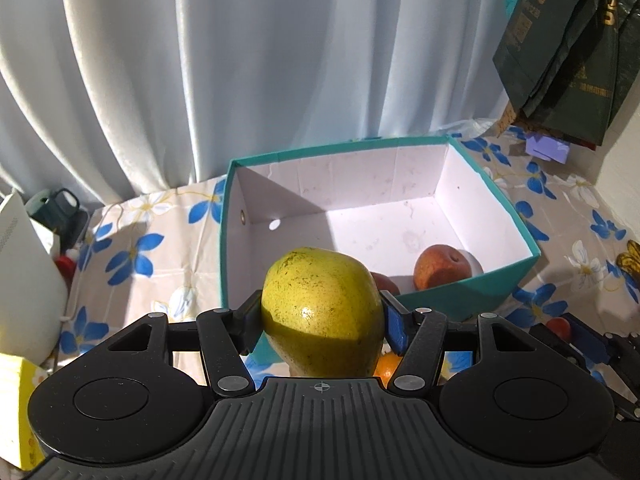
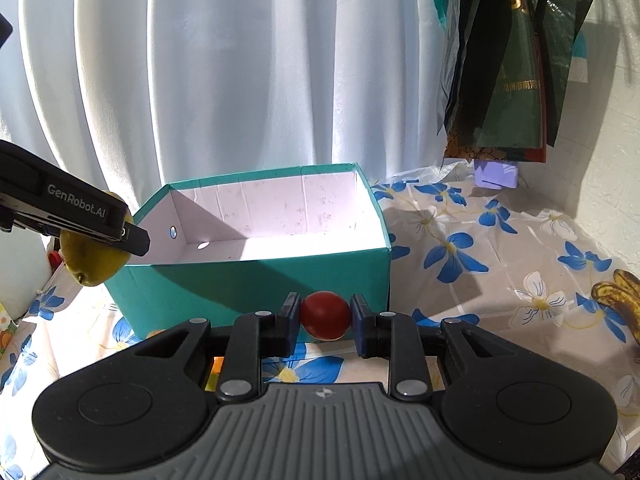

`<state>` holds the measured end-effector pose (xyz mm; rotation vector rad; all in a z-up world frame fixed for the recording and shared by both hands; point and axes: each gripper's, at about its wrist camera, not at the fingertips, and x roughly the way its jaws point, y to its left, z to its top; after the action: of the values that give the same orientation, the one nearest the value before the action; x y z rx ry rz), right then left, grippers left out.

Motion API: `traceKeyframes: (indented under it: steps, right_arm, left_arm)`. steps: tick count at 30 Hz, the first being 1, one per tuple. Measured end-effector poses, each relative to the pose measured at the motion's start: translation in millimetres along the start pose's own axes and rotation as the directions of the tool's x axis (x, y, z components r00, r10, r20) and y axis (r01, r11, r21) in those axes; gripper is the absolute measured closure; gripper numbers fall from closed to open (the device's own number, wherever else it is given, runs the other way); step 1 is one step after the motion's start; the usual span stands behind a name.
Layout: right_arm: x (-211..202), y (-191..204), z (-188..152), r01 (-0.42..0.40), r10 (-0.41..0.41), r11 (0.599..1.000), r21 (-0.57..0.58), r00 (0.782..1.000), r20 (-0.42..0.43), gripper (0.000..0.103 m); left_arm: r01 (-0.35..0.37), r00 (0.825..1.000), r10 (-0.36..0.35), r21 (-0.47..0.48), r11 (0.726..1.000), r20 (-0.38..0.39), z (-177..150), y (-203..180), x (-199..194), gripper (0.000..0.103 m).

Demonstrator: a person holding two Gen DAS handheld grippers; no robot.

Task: Organize fruits
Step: 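Carry the pear into the teal box and open left tool while right tool carries the tomato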

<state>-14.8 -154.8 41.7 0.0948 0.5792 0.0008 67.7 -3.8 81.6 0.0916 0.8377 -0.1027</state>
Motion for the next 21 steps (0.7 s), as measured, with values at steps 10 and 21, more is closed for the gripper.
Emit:
traceKeyframes:
  steps: [10,21]
  right_arm:
    - [-6,-2,8,0.013,-0.014,1.0,0.016,0.999,0.034,0.077]
    - [-4,-4,14,0.035,-0.036,0.999,0.018,0.998,0.05,0.077]
  left_arm:
    - [-0.058,0.998,0.058,-0.039,0.998,0.014,27,11,33,0.039]
    - [-0.106,0.992,0.102,-0.049,0.993,-0.08,30,18,97,0.039]
